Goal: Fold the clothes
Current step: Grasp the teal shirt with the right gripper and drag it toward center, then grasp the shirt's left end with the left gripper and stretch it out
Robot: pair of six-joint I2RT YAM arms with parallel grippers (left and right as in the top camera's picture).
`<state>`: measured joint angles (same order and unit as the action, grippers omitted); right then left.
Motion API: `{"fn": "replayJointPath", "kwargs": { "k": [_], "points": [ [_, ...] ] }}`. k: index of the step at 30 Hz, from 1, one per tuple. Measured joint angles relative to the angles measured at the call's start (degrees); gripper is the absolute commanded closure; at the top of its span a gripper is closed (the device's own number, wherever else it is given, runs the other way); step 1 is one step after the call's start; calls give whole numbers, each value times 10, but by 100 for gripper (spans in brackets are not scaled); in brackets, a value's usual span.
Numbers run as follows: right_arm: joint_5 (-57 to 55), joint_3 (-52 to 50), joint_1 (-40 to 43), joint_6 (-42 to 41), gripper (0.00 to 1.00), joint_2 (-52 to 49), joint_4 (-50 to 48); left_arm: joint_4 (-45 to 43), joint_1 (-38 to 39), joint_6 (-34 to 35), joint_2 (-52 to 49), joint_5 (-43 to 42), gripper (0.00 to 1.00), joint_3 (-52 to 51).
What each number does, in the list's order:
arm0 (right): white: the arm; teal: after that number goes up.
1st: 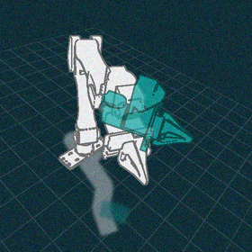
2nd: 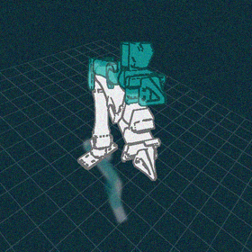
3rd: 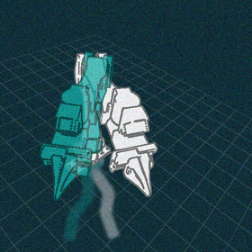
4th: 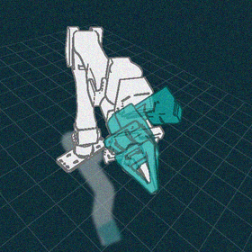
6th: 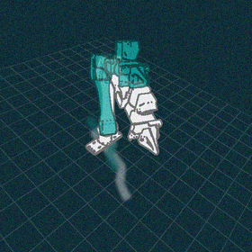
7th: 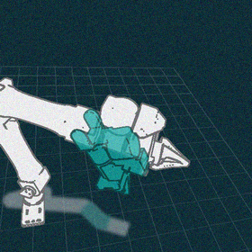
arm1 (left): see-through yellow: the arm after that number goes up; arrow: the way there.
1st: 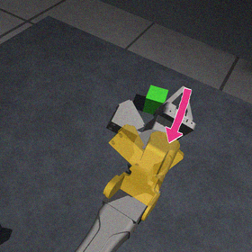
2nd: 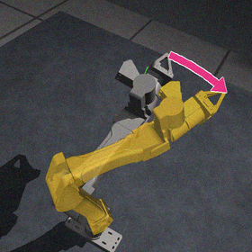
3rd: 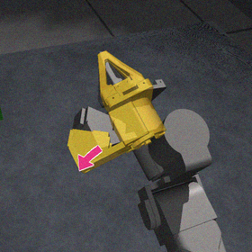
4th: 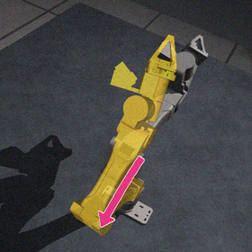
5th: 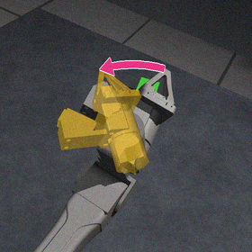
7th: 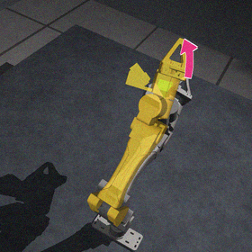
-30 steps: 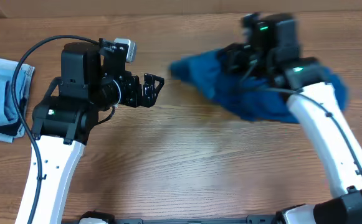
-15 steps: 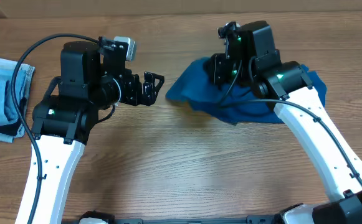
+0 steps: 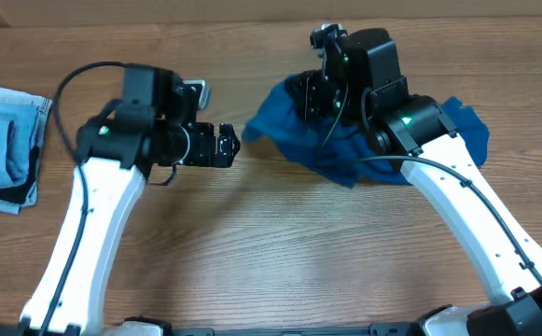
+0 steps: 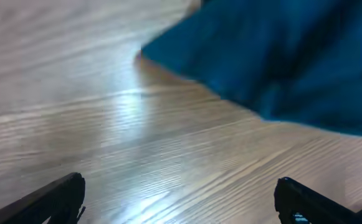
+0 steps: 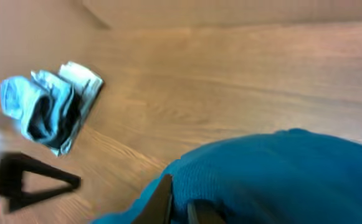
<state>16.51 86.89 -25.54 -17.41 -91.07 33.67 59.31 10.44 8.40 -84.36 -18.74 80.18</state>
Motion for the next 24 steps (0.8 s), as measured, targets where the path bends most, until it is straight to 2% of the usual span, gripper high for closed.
{"fn": "replayJointPath", "kwargs": {
  "k": [2,6,10,11,13,14,17,18,21,24],
  "points": [
    [-8,0,0,-4,79,0,-1,0,0,0,-22,2,0,0],
    [13,0,-9,-8,80,0,41,-21,-6,0,-26,5,0,1],
    [18,0,-64,-16,78,0,72,-36,-38,0,-19,8,0,28],
    [0,0,-78,-17,68,0,82,-37,-42,0,-15,9,0,36],
    [-64,0,-79,-18,63,0,106,-37,-43,0,-10,10,0,44],
    [-90,0,-66,-19,59,0,121,-33,-43,0,-8,7,0,46],
    [-132,0,29,-21,30,0,160,-12,-43,0,-8,-9,0,46],
    [-141,0,64,-18,25,0,169,-10,-43,0,-8,-16,0,46],
    [-153,0,177,-19,16,0,197,-10,-39,-1,-8,-37,0,46],
    [-138,0,278,-21,14,-16,216,-10,-10,-22,-8,-42,0,46]
  ]
}}
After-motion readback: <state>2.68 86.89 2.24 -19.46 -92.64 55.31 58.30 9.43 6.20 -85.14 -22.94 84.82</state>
